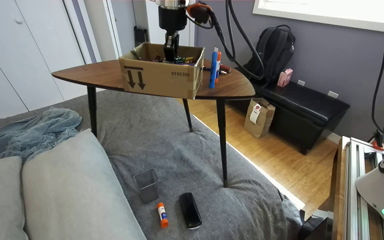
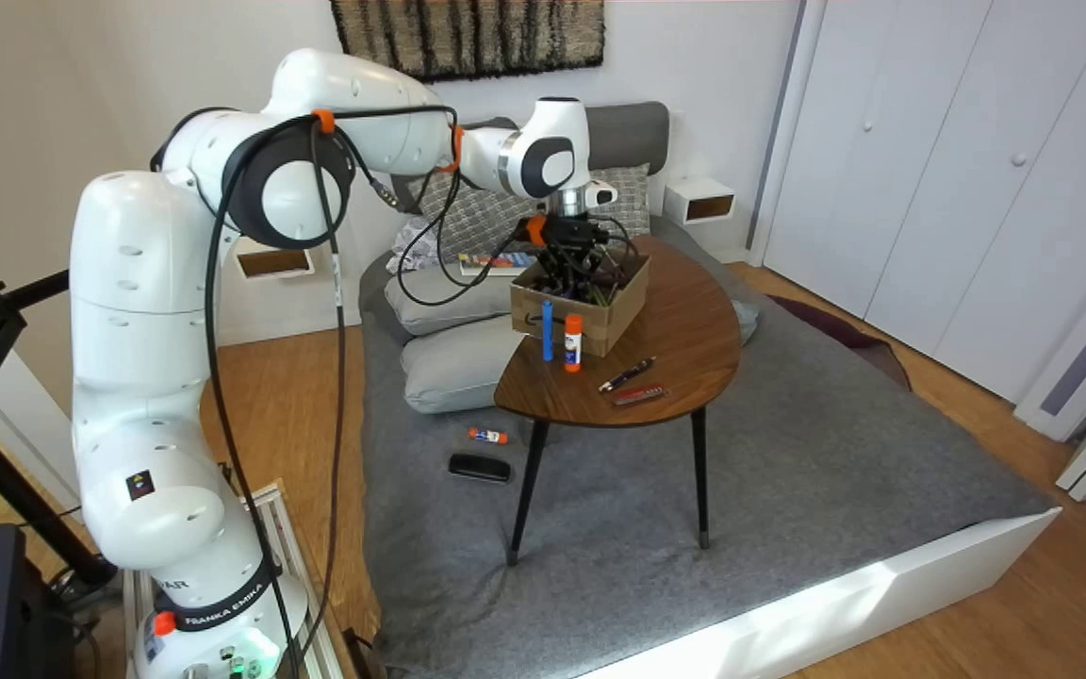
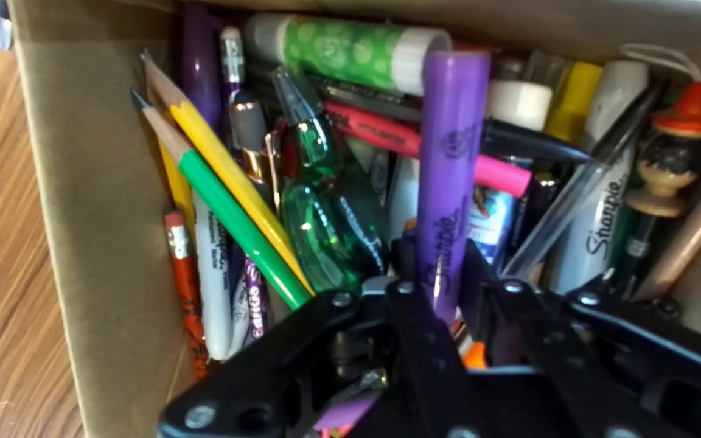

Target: Remove a purple marker from the cardboard box and place it vertically of the table

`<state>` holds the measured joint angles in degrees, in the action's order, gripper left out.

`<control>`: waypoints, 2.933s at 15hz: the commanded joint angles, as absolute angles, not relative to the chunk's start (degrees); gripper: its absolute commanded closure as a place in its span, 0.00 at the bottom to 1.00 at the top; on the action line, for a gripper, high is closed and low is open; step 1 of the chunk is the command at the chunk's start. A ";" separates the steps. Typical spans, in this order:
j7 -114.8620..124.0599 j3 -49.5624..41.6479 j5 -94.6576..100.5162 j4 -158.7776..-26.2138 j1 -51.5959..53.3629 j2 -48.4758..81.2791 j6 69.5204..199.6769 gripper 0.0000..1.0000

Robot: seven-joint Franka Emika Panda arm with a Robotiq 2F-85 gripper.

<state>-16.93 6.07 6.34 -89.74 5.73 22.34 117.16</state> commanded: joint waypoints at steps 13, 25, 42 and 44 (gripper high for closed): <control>-7.75 4.92 9.89 -106.13 5.67 -0.19 129.65 0.95; 19.27 6.50 28.80 -135.60 -8.26 -29.01 144.32 0.95; 37.73 14.75 35.85 -146.87 -17.25 -28.14 158.42 0.95; 43.92 17.90 43.37 -148.98 -21.56 -29.50 163.02 0.95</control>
